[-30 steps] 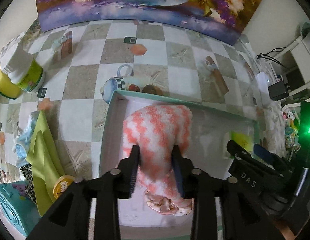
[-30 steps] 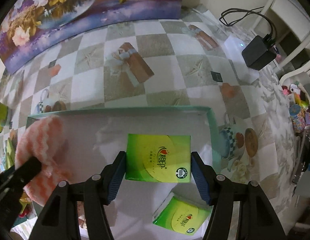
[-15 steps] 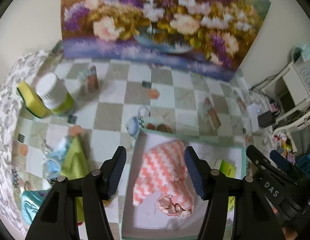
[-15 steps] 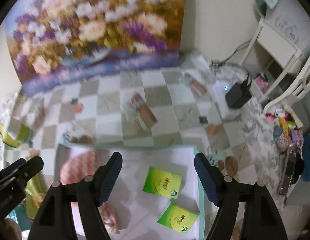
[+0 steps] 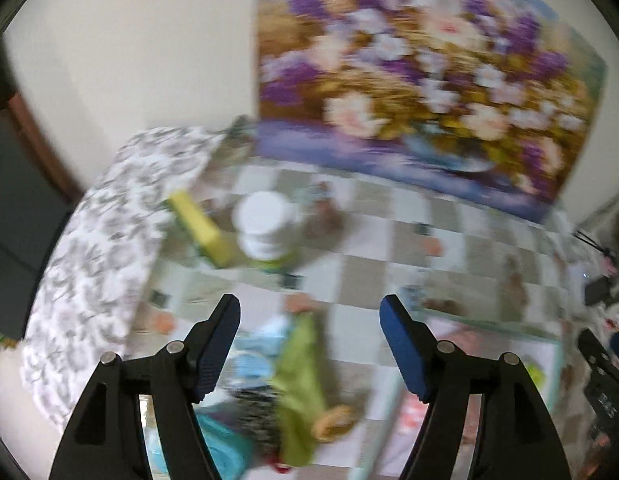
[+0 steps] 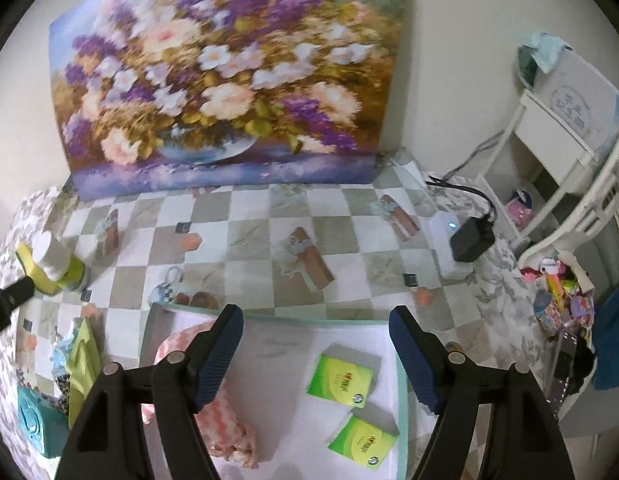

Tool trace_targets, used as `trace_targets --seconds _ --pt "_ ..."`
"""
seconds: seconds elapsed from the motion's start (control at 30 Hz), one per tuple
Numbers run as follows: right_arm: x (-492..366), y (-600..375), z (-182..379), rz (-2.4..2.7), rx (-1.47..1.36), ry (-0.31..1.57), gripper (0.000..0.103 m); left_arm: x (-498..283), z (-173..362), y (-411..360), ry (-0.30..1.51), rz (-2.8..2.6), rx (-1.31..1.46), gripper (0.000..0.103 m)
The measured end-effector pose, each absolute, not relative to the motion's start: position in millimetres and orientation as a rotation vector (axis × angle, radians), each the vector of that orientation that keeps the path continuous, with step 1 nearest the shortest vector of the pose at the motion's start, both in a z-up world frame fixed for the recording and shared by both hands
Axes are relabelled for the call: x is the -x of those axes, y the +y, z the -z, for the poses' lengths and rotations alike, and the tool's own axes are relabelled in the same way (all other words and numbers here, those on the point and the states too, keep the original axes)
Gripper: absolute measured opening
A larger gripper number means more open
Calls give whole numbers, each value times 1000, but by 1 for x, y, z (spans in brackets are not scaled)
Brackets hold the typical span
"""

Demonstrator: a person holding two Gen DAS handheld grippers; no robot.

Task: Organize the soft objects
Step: 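Move both open tools back over the pile of soft items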

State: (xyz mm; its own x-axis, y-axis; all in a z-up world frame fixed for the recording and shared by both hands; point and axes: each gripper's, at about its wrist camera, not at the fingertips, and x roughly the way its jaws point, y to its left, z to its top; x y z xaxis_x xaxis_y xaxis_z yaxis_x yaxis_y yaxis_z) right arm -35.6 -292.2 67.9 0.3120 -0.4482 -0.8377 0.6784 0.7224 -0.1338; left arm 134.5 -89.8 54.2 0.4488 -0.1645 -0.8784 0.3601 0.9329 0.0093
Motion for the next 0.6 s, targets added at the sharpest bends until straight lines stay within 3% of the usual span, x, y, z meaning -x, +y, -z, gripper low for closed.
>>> trace_targets --seconds 0.6 --pt "-45 -180 -39 442 -132 1071 78 -182 -35 24 1104 69 -173 73"
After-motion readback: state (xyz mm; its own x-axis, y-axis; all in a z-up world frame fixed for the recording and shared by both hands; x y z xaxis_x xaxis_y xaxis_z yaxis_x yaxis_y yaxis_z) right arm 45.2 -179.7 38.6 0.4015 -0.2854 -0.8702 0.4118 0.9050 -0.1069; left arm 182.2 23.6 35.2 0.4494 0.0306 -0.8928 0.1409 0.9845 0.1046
